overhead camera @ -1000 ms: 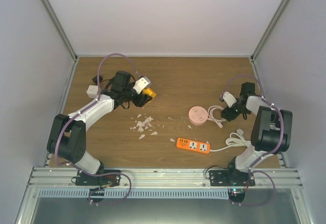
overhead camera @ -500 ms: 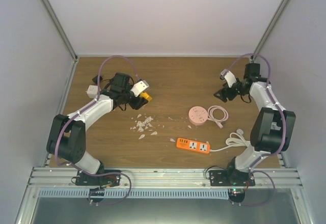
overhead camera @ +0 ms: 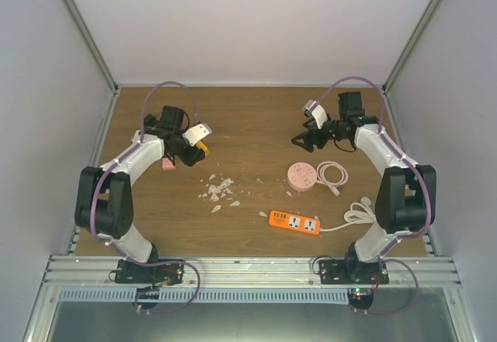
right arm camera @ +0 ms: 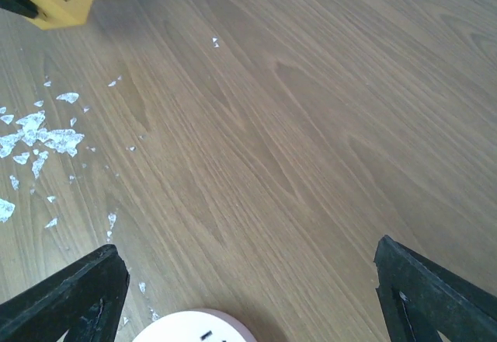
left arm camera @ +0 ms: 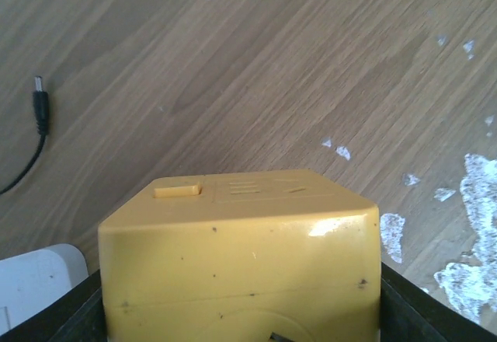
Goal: Pull the plug off the socket
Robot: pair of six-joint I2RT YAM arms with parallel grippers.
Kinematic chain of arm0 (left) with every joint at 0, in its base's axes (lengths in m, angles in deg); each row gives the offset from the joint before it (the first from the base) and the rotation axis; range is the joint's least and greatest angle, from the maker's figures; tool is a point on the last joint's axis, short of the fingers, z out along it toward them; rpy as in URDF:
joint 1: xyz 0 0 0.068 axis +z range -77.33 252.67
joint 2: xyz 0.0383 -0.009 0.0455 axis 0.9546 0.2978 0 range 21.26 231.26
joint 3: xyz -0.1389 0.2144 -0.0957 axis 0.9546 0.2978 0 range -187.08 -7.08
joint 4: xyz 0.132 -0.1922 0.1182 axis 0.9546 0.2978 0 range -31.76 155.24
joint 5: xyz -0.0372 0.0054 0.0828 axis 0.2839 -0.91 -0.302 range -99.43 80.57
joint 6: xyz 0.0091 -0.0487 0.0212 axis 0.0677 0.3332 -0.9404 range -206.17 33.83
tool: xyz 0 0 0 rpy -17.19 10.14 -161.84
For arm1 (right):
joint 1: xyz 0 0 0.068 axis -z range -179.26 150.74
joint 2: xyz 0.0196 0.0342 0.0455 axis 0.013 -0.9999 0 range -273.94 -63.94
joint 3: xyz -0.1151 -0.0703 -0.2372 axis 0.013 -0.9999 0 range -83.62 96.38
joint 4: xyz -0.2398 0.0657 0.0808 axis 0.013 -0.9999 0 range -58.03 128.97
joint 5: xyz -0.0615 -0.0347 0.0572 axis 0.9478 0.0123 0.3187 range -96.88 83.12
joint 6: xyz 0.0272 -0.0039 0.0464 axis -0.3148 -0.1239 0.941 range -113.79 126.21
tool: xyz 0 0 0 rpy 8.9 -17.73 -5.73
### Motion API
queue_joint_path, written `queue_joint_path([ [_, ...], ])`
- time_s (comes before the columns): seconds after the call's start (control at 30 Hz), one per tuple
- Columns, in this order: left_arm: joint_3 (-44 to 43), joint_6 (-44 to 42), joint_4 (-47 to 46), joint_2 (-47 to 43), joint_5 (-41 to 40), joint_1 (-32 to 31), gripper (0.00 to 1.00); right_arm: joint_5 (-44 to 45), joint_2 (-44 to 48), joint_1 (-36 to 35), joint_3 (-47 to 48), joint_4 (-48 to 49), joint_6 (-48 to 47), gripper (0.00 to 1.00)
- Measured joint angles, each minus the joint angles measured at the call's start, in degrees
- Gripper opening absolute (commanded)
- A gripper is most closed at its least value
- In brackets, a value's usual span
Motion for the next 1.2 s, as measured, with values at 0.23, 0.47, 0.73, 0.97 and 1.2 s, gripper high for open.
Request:
queue_joint_path([
  [0.23, -3.89, -0.76, 2.40, 6.23, -4.44, 0.00, 0.38, -0.11, 0.11, -0.31, -3.37, 2.40, 1.40, 0.88],
  [0.47, -7.17, -0.79, 2.84, 10.34, -7.56, 0.00, 0.38, 0.11, 0.42, -0.31, -4.46, 2.95, 1.68, 0.88],
  [0.73, -8.15, -0.79, 2.78, 13.73, -8.24, 0.00, 0.47, 0.11, 0.66, -0.31, -4.48, 3.23, 1.84, 0.88],
  [0.97, -9.11, -0.66, 2.82, 14.49, -7.58, 0.26, 0.72, 0.11, 0.66, -0.35, -4.48, 3.32, 1.86, 0.88],
  [1.2, -10.19, -0.72, 3.26, 14.51, -4.72, 1.46, 0.97, 0.11, 0.66, -0.35, -4.48, 3.32, 1.86, 0.88],
])
